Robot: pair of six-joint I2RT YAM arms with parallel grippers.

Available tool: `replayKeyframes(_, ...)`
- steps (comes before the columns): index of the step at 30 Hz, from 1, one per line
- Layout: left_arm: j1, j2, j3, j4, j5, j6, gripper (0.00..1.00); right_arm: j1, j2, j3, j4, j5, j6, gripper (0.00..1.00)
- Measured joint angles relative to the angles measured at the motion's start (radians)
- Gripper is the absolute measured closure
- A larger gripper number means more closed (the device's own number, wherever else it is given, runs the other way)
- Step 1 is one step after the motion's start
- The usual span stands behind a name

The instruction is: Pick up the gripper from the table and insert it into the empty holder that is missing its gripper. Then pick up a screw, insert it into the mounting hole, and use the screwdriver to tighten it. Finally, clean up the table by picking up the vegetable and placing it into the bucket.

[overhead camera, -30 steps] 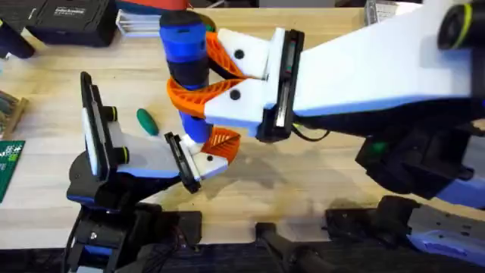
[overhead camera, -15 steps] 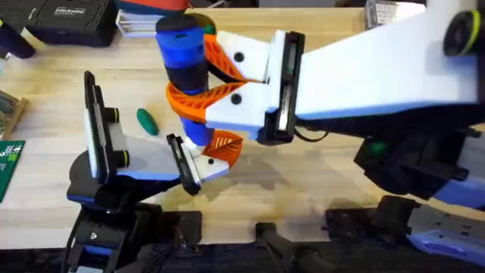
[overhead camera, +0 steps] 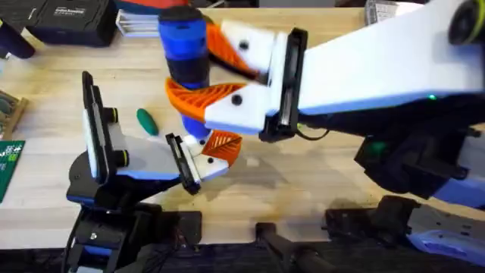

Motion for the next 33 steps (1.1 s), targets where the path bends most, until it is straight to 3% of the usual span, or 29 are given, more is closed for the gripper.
replayKeyframes(2,0.0,0.001,0.0,0.0,0.0,0.0,0.997,-0.004,-0.002,0.005,-0.003,0.02,0.001,0.741)
replayKeyframes(6,0.0,0.001,0.0,-0.001,0.0,0.001,0.997,-0.011,-0.002,0.009,-0.033,0.041,0.004,0.735)
replayKeyframes(12,0.0,0.001,0.0,0.0,0.0,0.001,0.997,-0.011,-0.002,0.009,-0.034,0.048,0.005,0.968)
replayKeyframes(19,0.0,0.001,0.0,0.0,0.0,0.001,0.997,-0.056,-0.002,0.009,-0.035,0.048,-0.006,0.977)
replayKeyframes(25,0.0,0.001,0.0,0.0,0.0,0.001,0.997,-0.227,-0.002,0.011,-0.068,0.048,-0.093,0.977)
replayKeyframes(28,0.0,0.001,0.0,0.0,0.0,0.001,0.997,-0.341,-0.002,0.021,-0.187,0.071,-0.162,0.977)
replayKeyframes(33,0.0,0.001,0.0,-0.001,0.0,0.001,0.997,-0.518,0.011,0.023,-0.422,0.211,-0.389,0.977)
